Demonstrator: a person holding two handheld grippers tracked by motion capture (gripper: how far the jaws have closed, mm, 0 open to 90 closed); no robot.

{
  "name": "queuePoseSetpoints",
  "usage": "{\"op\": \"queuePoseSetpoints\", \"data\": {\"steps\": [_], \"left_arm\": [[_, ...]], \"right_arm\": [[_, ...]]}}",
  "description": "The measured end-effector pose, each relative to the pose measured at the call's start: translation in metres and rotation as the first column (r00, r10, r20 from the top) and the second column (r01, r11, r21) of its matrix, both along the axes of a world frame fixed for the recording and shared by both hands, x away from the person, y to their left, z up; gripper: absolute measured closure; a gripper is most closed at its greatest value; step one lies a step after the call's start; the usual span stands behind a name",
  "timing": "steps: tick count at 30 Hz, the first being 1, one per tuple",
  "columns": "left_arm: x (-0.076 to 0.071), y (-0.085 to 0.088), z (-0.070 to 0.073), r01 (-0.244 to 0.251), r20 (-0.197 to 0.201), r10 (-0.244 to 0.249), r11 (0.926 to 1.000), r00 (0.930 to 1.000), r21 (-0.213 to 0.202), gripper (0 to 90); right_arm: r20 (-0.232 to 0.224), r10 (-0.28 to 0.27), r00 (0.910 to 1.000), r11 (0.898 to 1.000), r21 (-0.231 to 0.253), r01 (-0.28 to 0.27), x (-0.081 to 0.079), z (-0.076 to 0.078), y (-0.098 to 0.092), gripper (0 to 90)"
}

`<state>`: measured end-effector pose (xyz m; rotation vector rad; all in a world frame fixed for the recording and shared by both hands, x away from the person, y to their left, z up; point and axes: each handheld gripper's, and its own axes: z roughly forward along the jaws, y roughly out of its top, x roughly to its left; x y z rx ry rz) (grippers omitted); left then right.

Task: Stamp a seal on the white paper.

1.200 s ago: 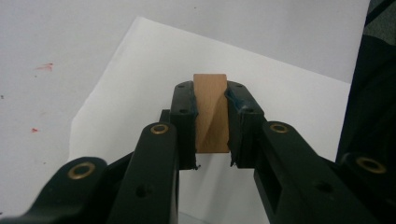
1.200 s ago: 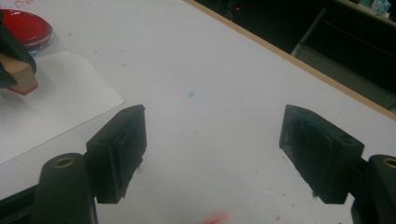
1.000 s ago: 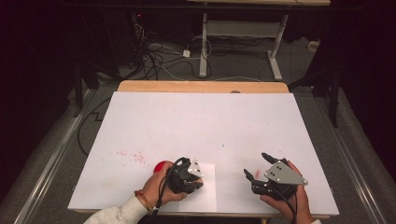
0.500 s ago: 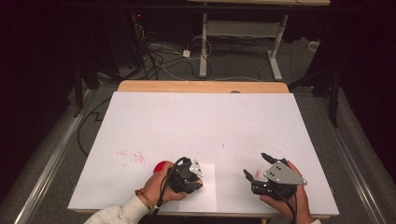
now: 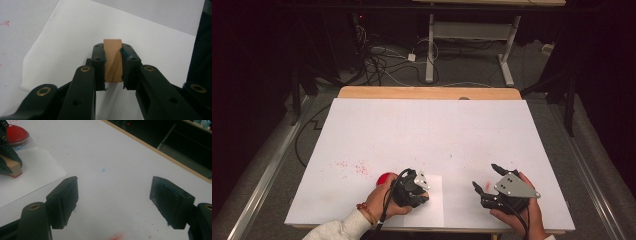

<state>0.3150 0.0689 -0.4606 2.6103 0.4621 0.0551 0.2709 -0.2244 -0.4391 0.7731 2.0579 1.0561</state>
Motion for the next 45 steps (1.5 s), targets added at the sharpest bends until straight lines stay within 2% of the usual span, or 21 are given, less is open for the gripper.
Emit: {"op": "queuePoseSetpoints", "data": {"steps": [38, 41, 43, 45], "left_arm": [[0.0, 0.001, -0.001, -0.006, -0.001, 0.006, 0.9999, 1.0, -0.01, 73.5], [-0.003, 0.0, 0.002, -0.003, 0.028, 0.003, 1.0, 0.9996, 0.004, 73.5], [-0.001, 0.004, 0.008, -0.013, 0.027, 0.014, 0.999, 0.9995, -0.043, 73.5], [0.0, 0.009, 0.016, -0.024, 0.042, 0.027, 0.9967, 0.9987, -0.077, 73.4]], "right_arm": [[0.0, 0.007, 1.0, 1.0, 0.001, -0.007, 0.0, 0.0, 0.0, 23.3], [-0.002, 0.004, 1.0, 1.0, 0.006, -0.004, 0.0, 0.0, -0.001, 23.3], [0.002, 0.003, 1.0, 1.0, 0.007, -0.003, 0.0, 0.0, -0.002, 23.2], [0.001, -0.001, 1.0, 1.0, 0.009, 0.001, 0.0, 0.001, -0.003, 23.3]]}}
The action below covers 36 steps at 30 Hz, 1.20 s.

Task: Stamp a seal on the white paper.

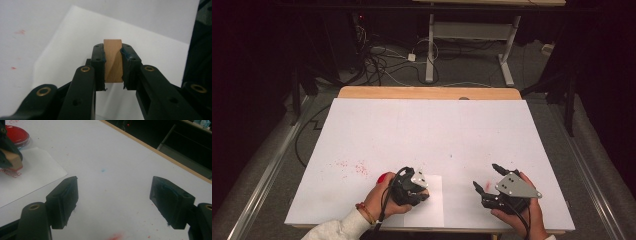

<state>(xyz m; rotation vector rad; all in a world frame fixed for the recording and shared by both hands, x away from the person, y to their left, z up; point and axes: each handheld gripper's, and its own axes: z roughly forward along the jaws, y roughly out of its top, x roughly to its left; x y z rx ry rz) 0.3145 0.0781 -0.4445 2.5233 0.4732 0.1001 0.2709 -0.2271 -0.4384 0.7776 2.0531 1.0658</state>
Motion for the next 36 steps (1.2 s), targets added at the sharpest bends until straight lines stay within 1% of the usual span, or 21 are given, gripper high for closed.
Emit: {"op": "queuePoseSetpoints", "data": {"steps": [3, 4, 8, 15, 18, 24, 28, 29, 32, 36], "left_arm": [[0.001, 0.008, 0.008, -0.014, 0.016, 0.014, 0.9994, 0.9998, -0.032, 73.4], [0.001, 0.01, 0.01, -0.015, 0.024, 0.015, 0.9995, 0.9996, -0.027, 73.4], [0.0, 0.018, 0.015, -0.024, 0.044, 0.025, 0.9992, 0.9987, -0.032, 73.4], [0.0, 0.033, 0.024, -0.054, 0.061, 0.057, 0.9974, 0.9965, -0.048, 73.4], [0.0, 0.035, 0.025, -0.057, 0.064, 0.06, 0.9973, 0.9962, -0.047, 73.4], [0.001, 0.04, 0.025, -0.076, 0.083, 0.078, 0.9967, 0.9935, -0.028, 73.4], [0.003, 0.045, 0.025, -0.086, 0.084, 0.088, 0.9958, 0.9925, -0.031, 73.4], [0.003, 0.046, 0.025, -0.096, 0.082, 0.099, 0.9945, 0.9917, -0.04, 73.4], [0.005, 0.05, 0.025, -0.107, 0.081, 0.11, 0.9934, 0.9906, -0.043, 73.4], [0.006, 0.054, 0.026, -0.112, 0.088, 0.115, 0.9929, 0.9895, -0.039, 73.4]], "right_arm": [[0.0, 0.002, 1.0, 1.0, -0.001, -0.002, 0.0, 0.0, 0.0, 23.2], [0.001, 0.002, 1.0, 1.0, -0.001, -0.002, 0.0, 0.0, 0.0, 23.3], [0.007, 0.002, 1.0, 1.0, 0.0, -0.002, -0.001, 0.001, 0.0, 23.3], [0.008, 0.004, 1.0, 1.0, -0.001, -0.004, 0.0, 0.001, 0.0, 23.3], [0.008, 0.007, 0.9999, 1.0, -0.003, -0.007, 0.001, 0.001, 0.0, 23.2], [0.007, 0.005, 1.0, 1.0, 0.0, -0.005, 0.003, 0.001, 0.001, 23.2], [0.002, 0.006, 1.0, 1.0, -0.004, -0.006, 0.005, 0.0, 0.002, 23.2], [0.002, 0.006, 1.0, 1.0, -0.005, -0.006, 0.005, 0.0, 0.002, 23.2], [0.003, 0.003, 1.0, 1.0, -0.004, -0.003, 0.004, 0.0, 0.001, 23.2], [0.005, 0.003, 1.0, 1.0, -0.006, -0.003, 0.004, 0.0, 0.001, 23.2]]}}
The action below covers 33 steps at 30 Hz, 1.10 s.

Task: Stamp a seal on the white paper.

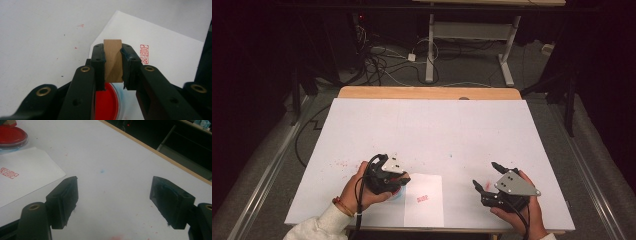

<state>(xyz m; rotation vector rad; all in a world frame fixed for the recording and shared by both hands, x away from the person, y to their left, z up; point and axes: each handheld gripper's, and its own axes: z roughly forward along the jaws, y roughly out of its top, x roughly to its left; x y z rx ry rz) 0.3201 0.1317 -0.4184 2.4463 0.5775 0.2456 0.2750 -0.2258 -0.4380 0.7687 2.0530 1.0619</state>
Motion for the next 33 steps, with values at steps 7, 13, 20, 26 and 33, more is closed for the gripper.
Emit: {"op": "queuePoseSetpoints", "data": {"steps": [7, 13, 20, 26, 33], "left_arm": [[0.001, 0.011, 0.0, -0.028, 0.002, 0.028, 0.9996, 0.9996, -0.007, 73.4], [0.001, 0.022, 0.001, -0.056, 0.004, 0.056, 0.9984, 0.9984, -0.006, 73.4], [0.002, 0.032, 0.003, -0.085, 0.005, 0.085, 0.9962, 0.9963, -0.016, 73.4], [0.003, 0.039, 0.002, -0.096, 0.001, 0.096, 0.9952, 0.9954, -0.015, 73.4], [0.005, 0.04, 0.0, -0.097, -0.009, 0.097, 0.9953, 0.9953, -0.005, 73.4]], "right_arm": [[0.003, 0.006, 1.0, 1.0, 0.001, -0.006, 0.002, 0.0, 0.002, 23.2], [0.009, 0.014, 0.9999, 1.0, 0.007, -0.014, 0.004, 0.001, 0.005, 23.2], [0.005, 0.025, 0.9997, 1.0, 0.003, -0.025, 0.006, 0.001, 0.008, 23.2], [0.003, 0.03, 0.9996, 1.0, 0.002, -0.03, 0.007, 0.001, 0.009, 23.2], [0.002, 0.029, 0.9996, 1.0, 0.003, -0.029, 0.008, 0.0, 0.009, 23.2]]}}
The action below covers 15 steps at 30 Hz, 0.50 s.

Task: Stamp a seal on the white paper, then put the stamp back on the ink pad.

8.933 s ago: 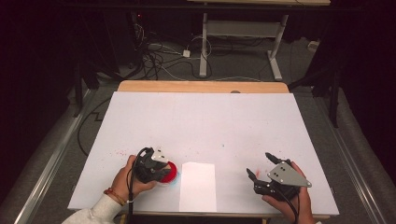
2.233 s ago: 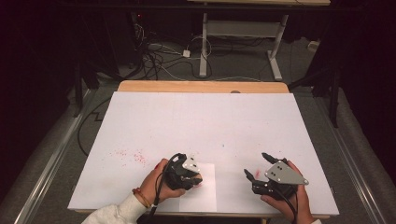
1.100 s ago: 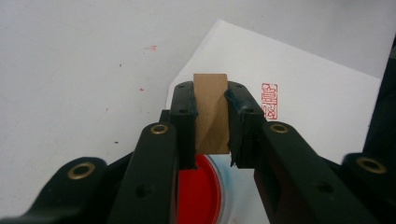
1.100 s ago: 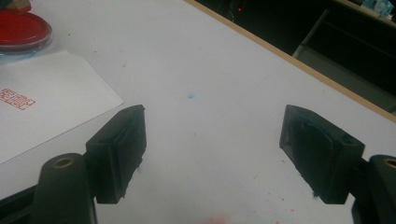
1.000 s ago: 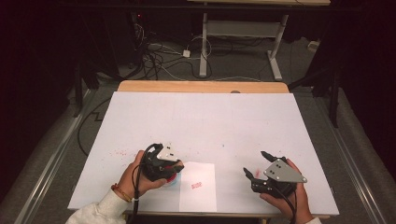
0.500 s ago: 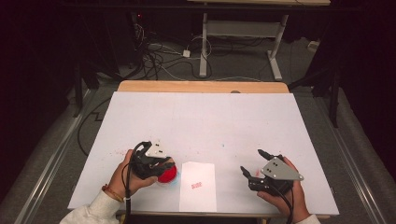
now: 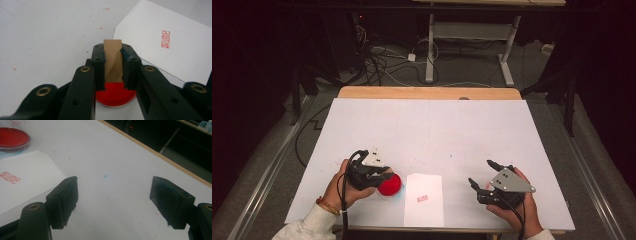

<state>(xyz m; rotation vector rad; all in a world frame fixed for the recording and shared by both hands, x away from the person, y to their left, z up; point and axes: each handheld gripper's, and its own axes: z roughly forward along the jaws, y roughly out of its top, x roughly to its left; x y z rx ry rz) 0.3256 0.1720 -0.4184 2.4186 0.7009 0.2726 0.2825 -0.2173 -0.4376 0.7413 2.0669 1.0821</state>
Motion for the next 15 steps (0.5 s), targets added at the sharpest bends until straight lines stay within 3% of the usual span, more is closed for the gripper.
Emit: {"op": "queuePoseSetpoints", "data": {"steps": [8, 15], "left_arm": [[0.002, 0.001, -0.004, -0.004, -0.015, 0.004, 0.9998, 0.9999, 0.017, 73.3], [0.005, -0.001, -0.012, 0.011, -0.052, -0.009, 0.9994, 0.9986, 0.034, 73.2]], "right_arm": [[-0.001, 0.002, 1.0, 1.0, -0.001, -0.002, -0.001, 0.0, 0.0, 23.2], [-0.006, 0.004, 1.0, 1.0, -0.001, -0.004, 0.001, -0.001, 0.001, 23.2]]}}
